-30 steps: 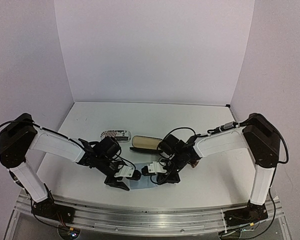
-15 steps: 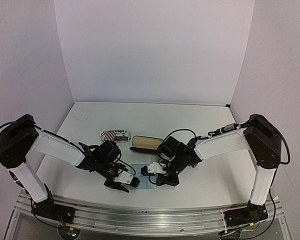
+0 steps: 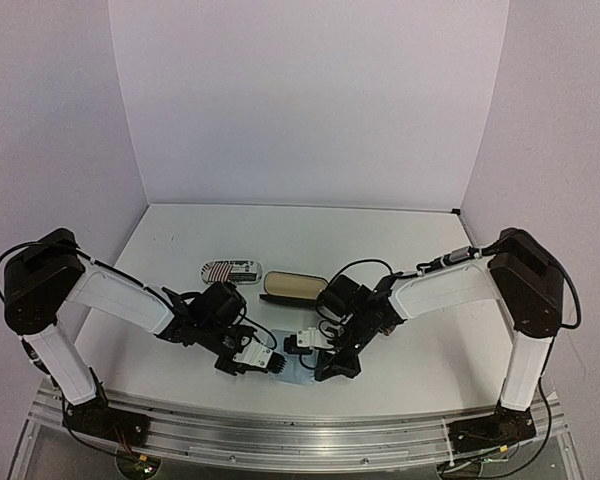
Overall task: Organize the sunglasses
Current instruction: Fold the glasses cleaning cloth at the center of the board.
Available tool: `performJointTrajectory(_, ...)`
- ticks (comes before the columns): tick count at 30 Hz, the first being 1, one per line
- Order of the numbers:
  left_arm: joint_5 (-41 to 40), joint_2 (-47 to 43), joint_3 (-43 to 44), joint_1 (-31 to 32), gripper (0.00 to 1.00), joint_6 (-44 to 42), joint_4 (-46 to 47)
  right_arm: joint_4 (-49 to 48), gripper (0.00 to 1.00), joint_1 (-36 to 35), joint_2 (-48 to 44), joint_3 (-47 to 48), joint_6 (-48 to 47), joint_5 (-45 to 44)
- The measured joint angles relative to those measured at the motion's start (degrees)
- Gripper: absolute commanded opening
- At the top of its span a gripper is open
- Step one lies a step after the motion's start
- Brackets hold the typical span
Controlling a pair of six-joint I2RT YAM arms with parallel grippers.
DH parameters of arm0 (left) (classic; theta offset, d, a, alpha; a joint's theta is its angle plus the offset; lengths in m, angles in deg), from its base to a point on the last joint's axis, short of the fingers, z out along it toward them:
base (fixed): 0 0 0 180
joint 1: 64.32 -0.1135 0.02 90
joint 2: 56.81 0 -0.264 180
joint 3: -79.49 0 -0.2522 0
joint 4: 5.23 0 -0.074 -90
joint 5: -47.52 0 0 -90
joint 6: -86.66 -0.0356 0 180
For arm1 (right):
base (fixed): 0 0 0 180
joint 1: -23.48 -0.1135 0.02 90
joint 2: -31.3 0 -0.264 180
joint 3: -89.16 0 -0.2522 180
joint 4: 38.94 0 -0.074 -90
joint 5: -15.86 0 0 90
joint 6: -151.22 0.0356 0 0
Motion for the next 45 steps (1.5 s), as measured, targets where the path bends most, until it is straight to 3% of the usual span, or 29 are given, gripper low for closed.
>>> performJointTrajectory(11, 0.67, 0.11, 2.08, 0.04, 0.0, 1.63, -5.71, 0.12, 0.0, 1.3, -0.44, 0.0, 2.06, 2.55)
performJointTrajectory(18, 4.77, -0.51, 5.32, 0.04, 0.0, 9.39, -16.49, 0.85, 0.0, 1.04, -1.95, -0.27, 7.65, 6.34)
performJointTrajectory(28, 10.83, -2.86, 6.75, -0.25, 0.0, 19.31, -24.57, 5.08, 0.0, 0.19, -1.94, -0.34, 13.16, 15.38)
performJointTrajectory(38, 16.59, 0.26, 12.78, -7.95, 0.0, 27.21, -28.15, 7.57, 0.0, 5.15, 3.65, 5.59, 18.22, 16.84)
performJointTrajectory(45, 17.57, 2.29, 13.12, -8.48, 0.0, 28.46, -28.41, 8.89, 0.0, 6.96, 6.19, 7.17, 19.82, 16.7)
